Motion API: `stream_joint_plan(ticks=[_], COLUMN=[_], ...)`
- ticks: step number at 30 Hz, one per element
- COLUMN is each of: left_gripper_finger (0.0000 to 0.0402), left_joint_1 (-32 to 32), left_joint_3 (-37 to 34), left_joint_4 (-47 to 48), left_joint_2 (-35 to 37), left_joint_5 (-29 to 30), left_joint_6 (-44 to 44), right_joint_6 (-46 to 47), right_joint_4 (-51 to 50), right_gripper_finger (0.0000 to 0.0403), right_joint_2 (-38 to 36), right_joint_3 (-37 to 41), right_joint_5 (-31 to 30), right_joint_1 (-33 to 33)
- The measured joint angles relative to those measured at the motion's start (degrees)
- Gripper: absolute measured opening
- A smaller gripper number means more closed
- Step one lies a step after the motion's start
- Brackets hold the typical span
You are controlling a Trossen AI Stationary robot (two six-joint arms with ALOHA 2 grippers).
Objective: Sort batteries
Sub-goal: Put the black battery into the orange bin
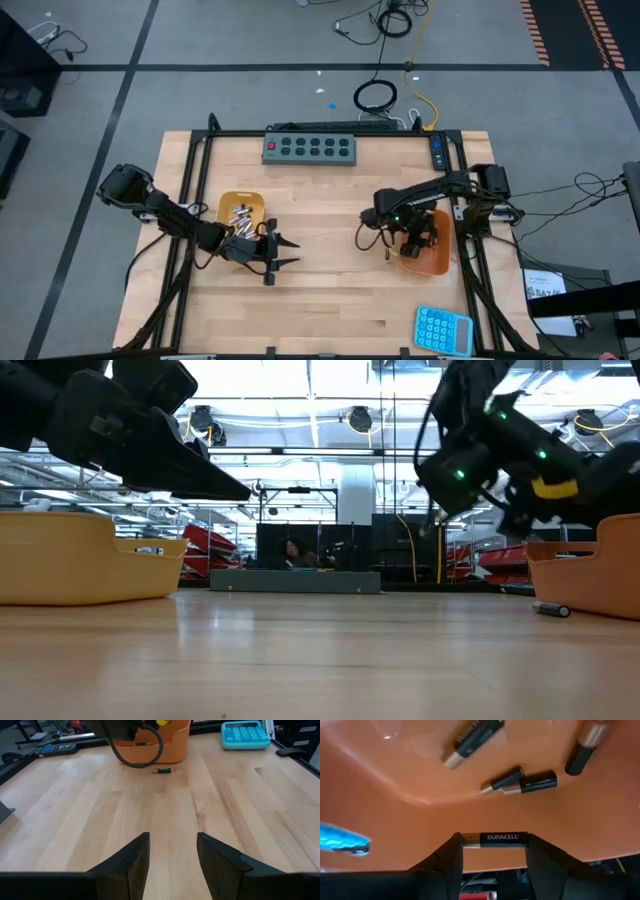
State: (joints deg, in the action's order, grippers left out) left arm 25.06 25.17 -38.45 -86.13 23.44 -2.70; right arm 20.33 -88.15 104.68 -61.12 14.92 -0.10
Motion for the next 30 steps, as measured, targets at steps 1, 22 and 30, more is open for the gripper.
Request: stream_joint_plan(ticks=[1, 22, 30], left_gripper_finger=[0.0173, 0.0173, 0.0173], left_joint_1=[0.0, -0.33, -0.35], left_joint_3=[0.0, 0.0, 0.0], left_joint_4=[-0.05, 0.41, 0.38], left_joint_2=[0.0, 0.0, 0.0], left_joint_5=[0.2, 0.61, 0.61], left_joint_6=[0.01, 0.07, 0.11], right_joint_6=[0.37, 4.31, 6.43], right_joint_4=[0.73, -1.44, 1.24], right_gripper_finger=[0.0165, 0.0258, 0.0258], right_joint_2=[-0.02, -0.02, 0.5], right_joint_3=[0.96, -4.53, -20.3], right_joint_5=[0.0, -1.25, -11.01], right_joint_1=[0.0, 0.0, 1.3])
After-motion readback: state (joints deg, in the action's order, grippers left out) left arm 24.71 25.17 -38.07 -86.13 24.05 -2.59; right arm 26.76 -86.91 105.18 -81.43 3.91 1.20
